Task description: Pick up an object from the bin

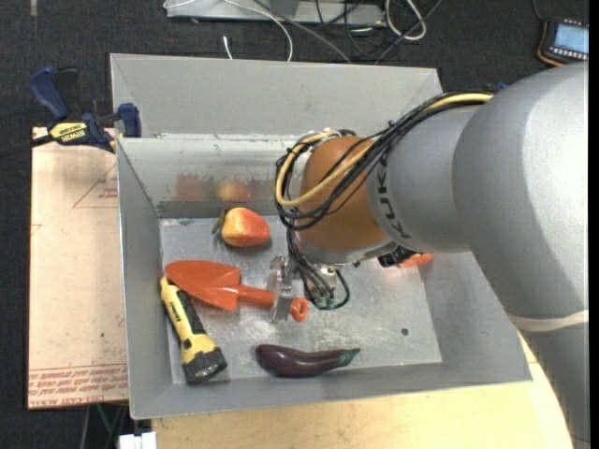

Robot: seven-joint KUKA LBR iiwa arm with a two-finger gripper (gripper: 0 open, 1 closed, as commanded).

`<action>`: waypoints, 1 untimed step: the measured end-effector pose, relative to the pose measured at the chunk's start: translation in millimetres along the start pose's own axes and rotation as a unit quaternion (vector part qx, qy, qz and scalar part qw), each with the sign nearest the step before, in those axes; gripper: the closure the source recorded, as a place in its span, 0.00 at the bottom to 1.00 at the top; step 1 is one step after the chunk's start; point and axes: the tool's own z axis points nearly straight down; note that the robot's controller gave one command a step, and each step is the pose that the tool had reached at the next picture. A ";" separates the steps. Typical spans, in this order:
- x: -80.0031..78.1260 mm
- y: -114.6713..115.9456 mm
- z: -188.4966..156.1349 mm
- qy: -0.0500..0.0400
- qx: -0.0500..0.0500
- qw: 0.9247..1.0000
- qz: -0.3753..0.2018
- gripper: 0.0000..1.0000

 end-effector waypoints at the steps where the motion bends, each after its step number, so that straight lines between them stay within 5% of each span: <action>1: 3.5 -0.6 -16.3 0.006 0.001 1.000 0.000 1.00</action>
Offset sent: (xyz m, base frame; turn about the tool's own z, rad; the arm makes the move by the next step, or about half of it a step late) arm -0.0022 -0.0004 0.0373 0.0002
